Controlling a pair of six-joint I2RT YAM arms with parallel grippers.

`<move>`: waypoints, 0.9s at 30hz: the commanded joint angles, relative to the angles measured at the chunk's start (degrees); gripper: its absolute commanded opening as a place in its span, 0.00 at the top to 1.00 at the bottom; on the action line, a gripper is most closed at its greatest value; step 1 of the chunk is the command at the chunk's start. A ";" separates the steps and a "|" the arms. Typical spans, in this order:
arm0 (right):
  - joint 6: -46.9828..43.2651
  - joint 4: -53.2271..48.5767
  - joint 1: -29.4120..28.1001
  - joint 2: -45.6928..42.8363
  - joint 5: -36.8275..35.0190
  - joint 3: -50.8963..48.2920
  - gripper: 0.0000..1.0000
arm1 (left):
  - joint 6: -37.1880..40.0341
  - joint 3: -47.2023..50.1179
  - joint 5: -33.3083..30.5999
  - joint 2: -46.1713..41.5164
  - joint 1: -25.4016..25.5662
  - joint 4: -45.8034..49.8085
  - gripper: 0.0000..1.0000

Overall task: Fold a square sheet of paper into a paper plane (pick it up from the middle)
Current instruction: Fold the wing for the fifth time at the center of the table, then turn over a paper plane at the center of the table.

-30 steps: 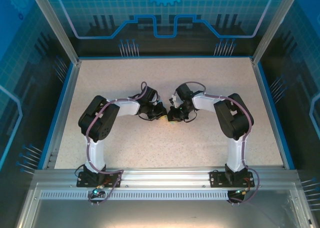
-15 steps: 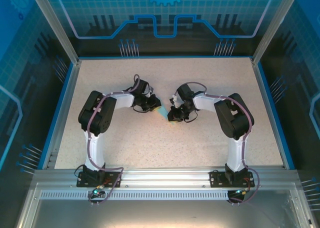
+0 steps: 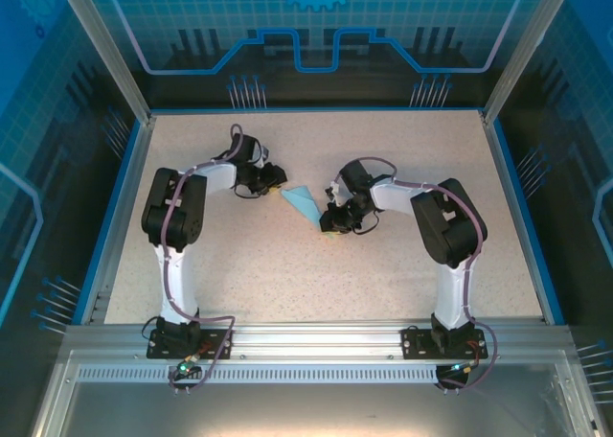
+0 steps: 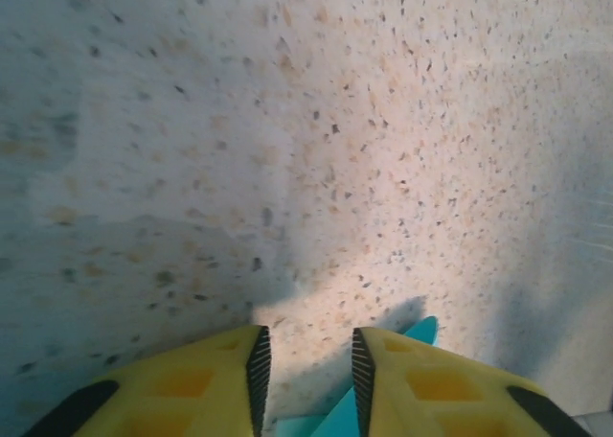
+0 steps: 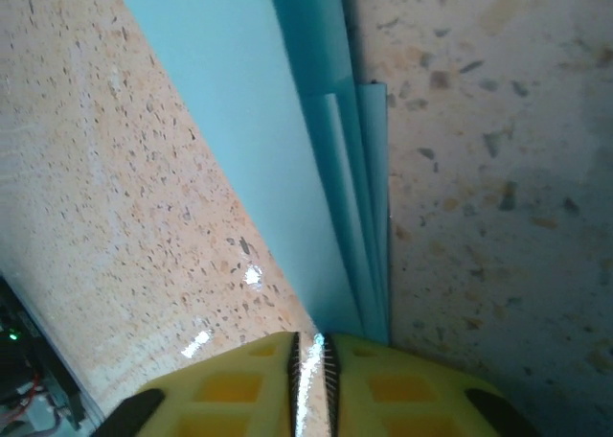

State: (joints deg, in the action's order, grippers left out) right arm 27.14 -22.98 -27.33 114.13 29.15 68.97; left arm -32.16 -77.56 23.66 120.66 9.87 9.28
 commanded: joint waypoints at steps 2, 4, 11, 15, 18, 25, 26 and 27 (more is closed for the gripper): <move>3.01 1.86 0.92 -5.82 0.75 2.29 0.68 | 2.39 -0.85 -5.13 -6.91 0.29 6.94 0.57; 3.74 3.25 0.98 -8.60 -0.50 1.97 0.59 | 2.25 0.40 -7.28 -9.34 1.02 8.77 0.52; 6.57 6.68 3.25 -18.76 -15.39 -6.17 0.37 | 0.49 4.12 -19.74 -17.03 7.97 15.40 0.35; 10.51 7.83 6.52 -22.55 -19.16 -11.36 0.31 | -2.68 1.98 -23.59 -16.07 13.71 19.99 0.34; 13.08 8.67 8.98 -23.57 -20.64 -14.76 0.29 | -5.39 -0.27 -27.36 -13.97 18.48 22.20 0.34; 13.73 9.04 10.64 -23.69 -22.02 -17.90 0.23 | -8.02 -10.83 -35.06 -5.06 25.03 30.93 0.33; 13.64 8.86 10.63 -23.77 -22.11 -17.96 0.23 | -8.08 -12.69 -36.69 -3.54 25.56 32.66 0.33; 13.56 8.75 10.63 -23.77 -22.20 -18.05 0.22 | -8.16 -14.32 -38.19 -2.25 25.98 34.24 0.33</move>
State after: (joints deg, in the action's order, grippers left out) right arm 39.90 -14.90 -17.21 91.46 8.36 51.42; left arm -38.65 -87.66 -7.99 115.22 35.07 35.99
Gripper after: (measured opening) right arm 0.775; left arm 0.667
